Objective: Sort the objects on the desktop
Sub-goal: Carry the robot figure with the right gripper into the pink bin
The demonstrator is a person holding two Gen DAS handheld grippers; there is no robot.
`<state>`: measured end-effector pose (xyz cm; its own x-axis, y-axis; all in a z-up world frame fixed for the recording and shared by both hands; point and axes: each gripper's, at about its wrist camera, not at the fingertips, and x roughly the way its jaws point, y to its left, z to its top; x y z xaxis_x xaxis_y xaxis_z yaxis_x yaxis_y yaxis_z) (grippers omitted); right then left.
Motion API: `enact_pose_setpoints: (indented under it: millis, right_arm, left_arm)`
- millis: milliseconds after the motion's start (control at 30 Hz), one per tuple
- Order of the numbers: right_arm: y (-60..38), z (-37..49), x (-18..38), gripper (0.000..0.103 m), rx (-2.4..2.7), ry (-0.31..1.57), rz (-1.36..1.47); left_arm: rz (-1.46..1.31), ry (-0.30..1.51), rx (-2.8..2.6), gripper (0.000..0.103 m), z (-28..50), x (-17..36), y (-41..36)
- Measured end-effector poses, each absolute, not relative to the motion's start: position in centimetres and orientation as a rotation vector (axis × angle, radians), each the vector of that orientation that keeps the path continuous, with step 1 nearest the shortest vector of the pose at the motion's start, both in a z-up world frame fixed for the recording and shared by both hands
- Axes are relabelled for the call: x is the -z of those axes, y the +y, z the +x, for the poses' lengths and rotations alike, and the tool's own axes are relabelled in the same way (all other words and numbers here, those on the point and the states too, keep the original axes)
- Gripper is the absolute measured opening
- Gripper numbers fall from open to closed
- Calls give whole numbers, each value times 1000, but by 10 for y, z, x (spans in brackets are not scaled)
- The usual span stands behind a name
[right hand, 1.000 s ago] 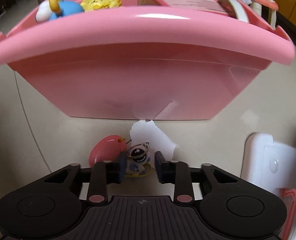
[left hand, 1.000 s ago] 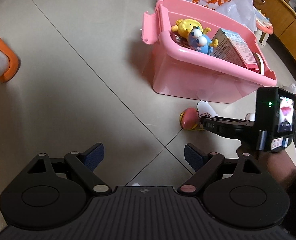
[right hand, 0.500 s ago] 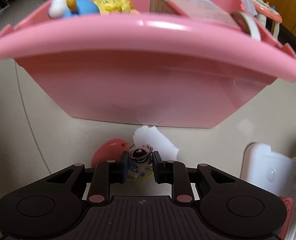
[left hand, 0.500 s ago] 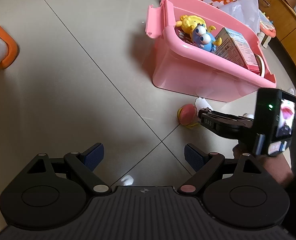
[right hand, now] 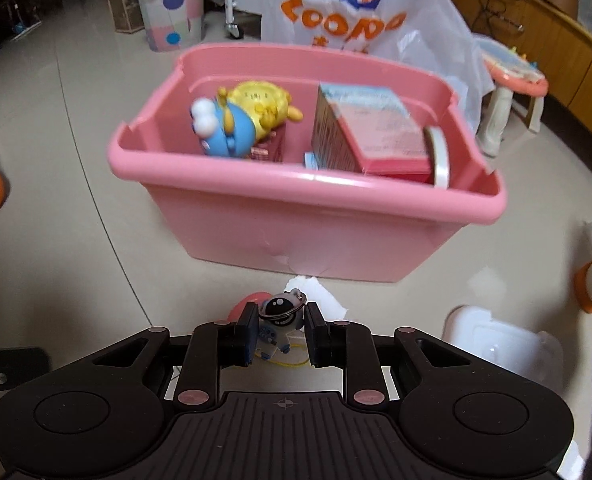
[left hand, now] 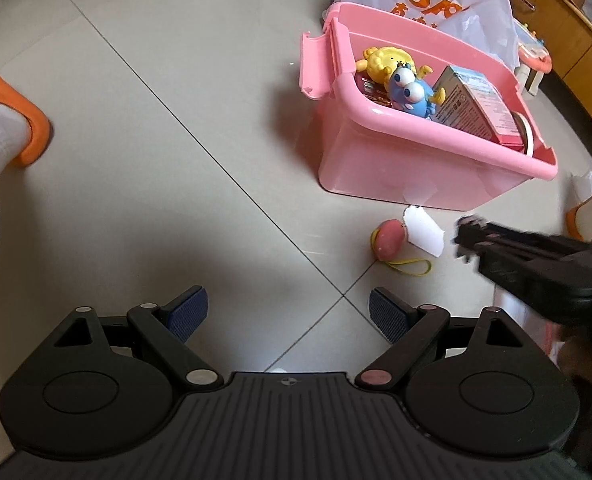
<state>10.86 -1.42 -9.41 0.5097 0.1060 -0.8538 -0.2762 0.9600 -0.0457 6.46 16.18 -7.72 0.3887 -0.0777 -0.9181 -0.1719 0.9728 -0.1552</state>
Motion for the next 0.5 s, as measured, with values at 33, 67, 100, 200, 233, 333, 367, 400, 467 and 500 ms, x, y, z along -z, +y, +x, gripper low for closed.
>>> enact_pose_setpoints:
  millis: [33,67,100,200,233,333,367,400,467,500]
  right_arm:
    - [-14,106,88,22,-231,1005,-183]
    - [-13,104,82,22,-233,998,-181]
    - [-13,102,76,22,-234,989,-184]
    - [-15,97,56,22,-239,967,-195]
    - [-16,95,51,22,-239,960,-199]
    - [-19,92,33,22,-241,938,-194]
    - [-21,92,29,22,-242,929,-192]
    - [-23,92,26,22,-242,921,-190]
    - [-25,93,17,22,-241,905,-184]
    - [-26,94,12,22,-241,896,-180]
  left_arm:
    - [-231,1171,-63,90,64,78,162]
    - [-225,1169,-65,90,64,78,162]
    - [-220,1168,-66,90,63,78,162]
    - [-208,1169,-71,90,63,80,161]
    - [-205,1169,-72,90,63,80,161]
    - [-190,1172,-64,90,62,81,159]
    - [-184,1176,-60,90,62,82,158]
    - [-179,1179,-56,90,62,82,157]
    - [-171,1183,-54,90,61,83,156]
    - [-170,1186,-54,90,60,83,156]
